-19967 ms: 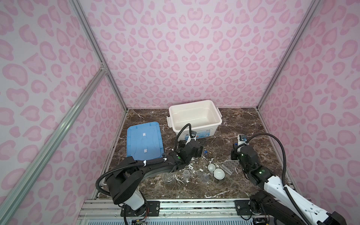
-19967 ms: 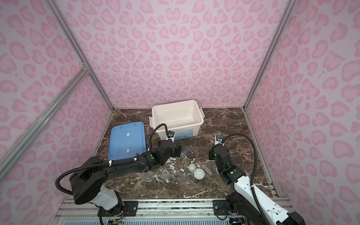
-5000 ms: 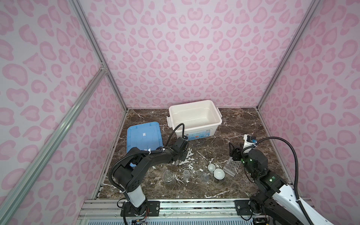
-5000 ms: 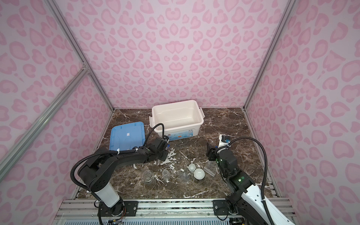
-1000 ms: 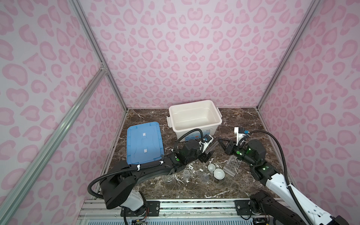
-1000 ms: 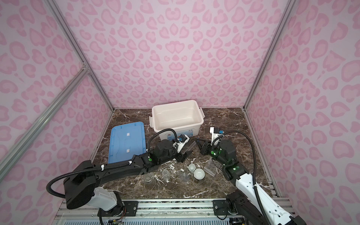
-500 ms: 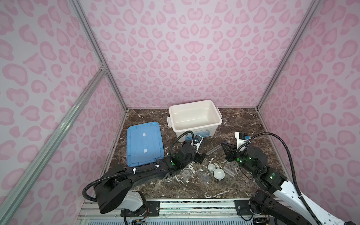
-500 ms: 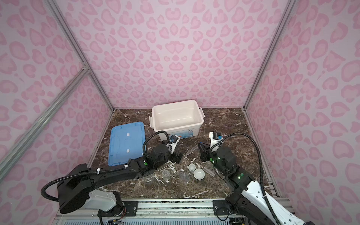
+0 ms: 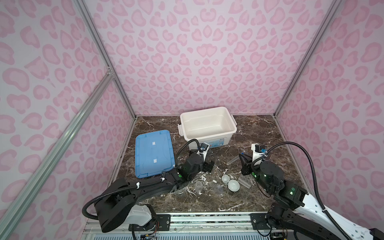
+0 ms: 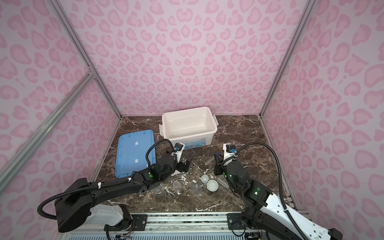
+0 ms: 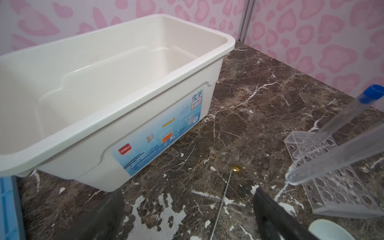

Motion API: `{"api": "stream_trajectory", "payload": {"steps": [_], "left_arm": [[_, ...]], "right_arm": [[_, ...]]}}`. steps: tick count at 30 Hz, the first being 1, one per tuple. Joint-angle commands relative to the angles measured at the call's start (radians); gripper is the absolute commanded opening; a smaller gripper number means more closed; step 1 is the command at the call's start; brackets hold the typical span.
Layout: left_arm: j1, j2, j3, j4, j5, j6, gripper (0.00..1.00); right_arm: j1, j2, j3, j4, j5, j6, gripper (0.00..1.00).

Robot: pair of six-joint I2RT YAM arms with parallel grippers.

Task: Organize the chemistry lab equipment
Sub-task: 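Carry the tube with the right gripper over the clear rack while the left gripper withdraws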

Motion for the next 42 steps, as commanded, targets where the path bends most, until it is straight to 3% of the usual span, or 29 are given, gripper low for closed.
{"api": "stream_trajectory", "payload": {"steps": [1,10,16,25,33,42], "left_arm": [[0.018,-0.027,-0.022,0.018,-0.019,-0.037,0.98],[0.028,-0.036,-0.033,-0.010,-0.026,-0.036,0.98],[0.028,-0.031,-0.032,-0.019,-0.025,-0.035,0.98],[0.028,-0.039,-0.043,-0.027,-0.032,-0.036,0.98],[0.028,-0.021,-0.032,-0.027,-0.017,-0.037,0.98],[0.028,-0.024,-0.035,-0.027,-0.012,-0.044,0.98]], "right_arm": [[0.060,0.003,0.021,-0.059,0.134,-0.045,0.07],[0.290,0.055,0.099,-0.278,0.394,-0.008,0.07],[0.335,0.023,0.082,-0.370,0.469,0.092,0.06],[0.332,-0.010,0.047,-0.409,0.464,0.151,0.07],[0.235,-0.059,0.006,-0.422,0.323,0.186,0.07],[0.177,-0.022,-0.004,-0.399,0.252,0.159,0.06]]}}
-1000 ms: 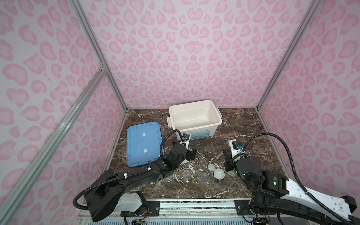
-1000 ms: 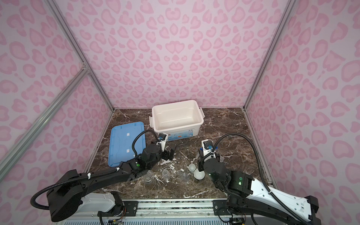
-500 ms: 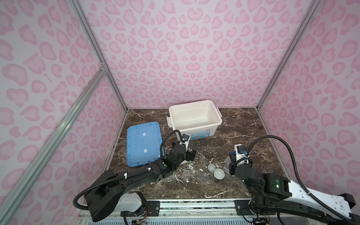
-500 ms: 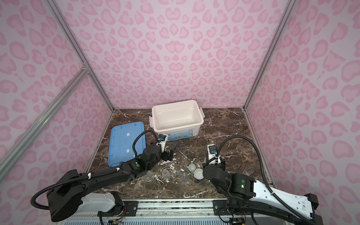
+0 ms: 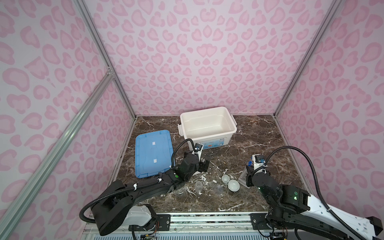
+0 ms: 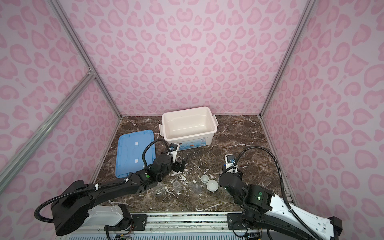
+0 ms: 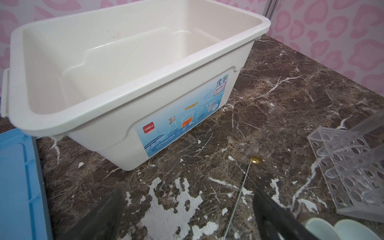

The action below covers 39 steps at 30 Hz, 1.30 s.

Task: Organize the chemistry lab equipment
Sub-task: 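Carry the tube with the right gripper over the clear rack while the left gripper withdraws, then lower the right-held tube into a hole of the clear rack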

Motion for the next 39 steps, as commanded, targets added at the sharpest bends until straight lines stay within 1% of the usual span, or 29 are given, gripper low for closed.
{"api": "stream_trajectory", "payload": {"steps": [1,9,20,39], "left_arm": [[0.001,-0.002,0.000,0.010,0.002,-0.013,0.97],[0.001,0.004,0.000,0.012,0.002,-0.012,0.97],[0.001,0.002,-0.009,0.013,-0.003,-0.018,0.97],[0.001,-0.004,-0.021,0.017,-0.004,-0.029,0.98]], "right_arm": [[-0.008,0.009,-0.006,0.011,-0.026,-0.006,0.06],[-0.042,0.023,-0.019,0.013,-0.056,-0.009,0.06],[-0.049,0.049,-0.015,0.018,-0.045,-0.030,0.05],[-0.050,0.039,-0.010,0.008,-0.032,-0.040,0.05]]}}
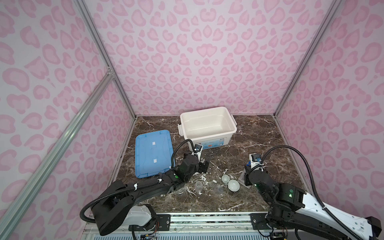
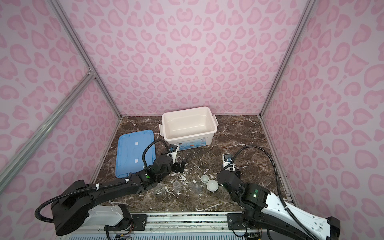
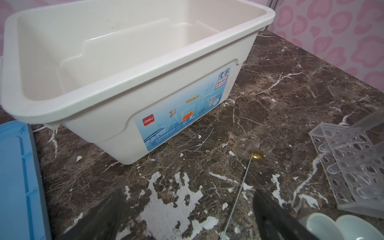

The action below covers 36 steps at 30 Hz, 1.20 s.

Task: Organize the chemistry lab equipment
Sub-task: 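Lower the right-held tube into a hole of the clear rack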

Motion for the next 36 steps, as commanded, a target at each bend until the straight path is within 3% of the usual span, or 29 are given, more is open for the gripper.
{"api": "stream_trajectory", "payload": {"steps": [1,36], "left_arm": [[0.001,-0.006,-0.004,0.018,-0.006,-0.008,0.98],[0.001,0.001,-0.005,0.015,-0.002,-0.014,0.98]], "right_arm": [[-0.002,-0.002,-0.001,-0.024,0.008,0.004,0.05],[-0.079,-0.030,-0.069,0.006,-0.092,0.037,0.07]]}}
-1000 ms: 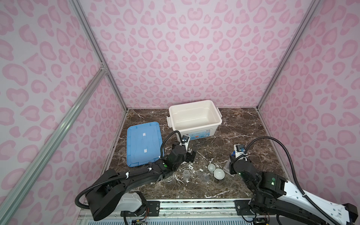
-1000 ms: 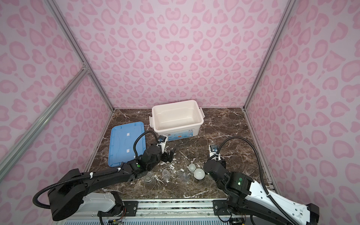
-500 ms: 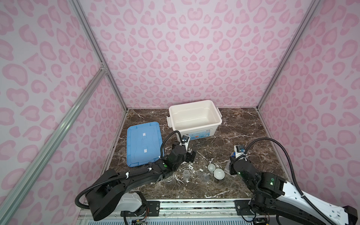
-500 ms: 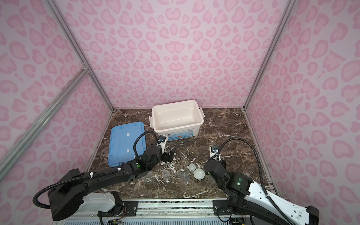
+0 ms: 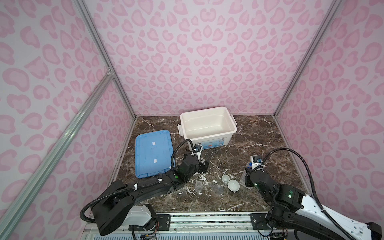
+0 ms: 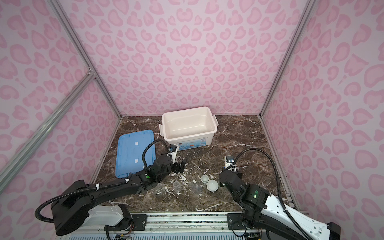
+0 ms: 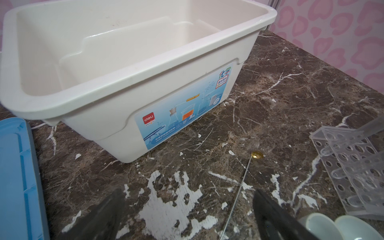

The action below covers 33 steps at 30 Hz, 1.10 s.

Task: Organize the chemistry lab equipment
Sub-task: 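Lower the right-held tube into a hole of the clear rack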

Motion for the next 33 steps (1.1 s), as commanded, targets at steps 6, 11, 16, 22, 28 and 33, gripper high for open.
{"api": "stream_trajectory", "payload": {"steps": [6,11,16,22,28,33], "left_arm": [[0.001,0.003,-0.002,0.013,-0.001,-0.004,0.98],[0.001,0.002,-0.002,0.013,-0.001,-0.003,0.98],[0.001,0.001,-0.004,0.013,-0.001,-0.004,0.98],[0.001,-0.005,-0.005,0.012,-0.005,-0.003,0.98],[0.001,-0.015,-0.009,0.006,-0.014,-0.004,0.98],[0.002,-0.032,-0.015,-0.005,-0.029,-0.010,0.98]], "right_arm": [[-0.007,0.003,-0.013,0.005,-0.009,0.008,0.07],[-0.007,0.000,-0.017,0.005,-0.009,0.003,0.07],[-0.006,-0.011,-0.026,0.010,-0.012,-0.001,0.12],[-0.007,-0.013,-0.026,0.022,-0.014,-0.012,0.28],[-0.007,0.002,-0.011,0.035,-0.018,-0.023,0.39],[-0.007,0.009,0.005,0.048,-0.024,-0.035,0.47]]}}
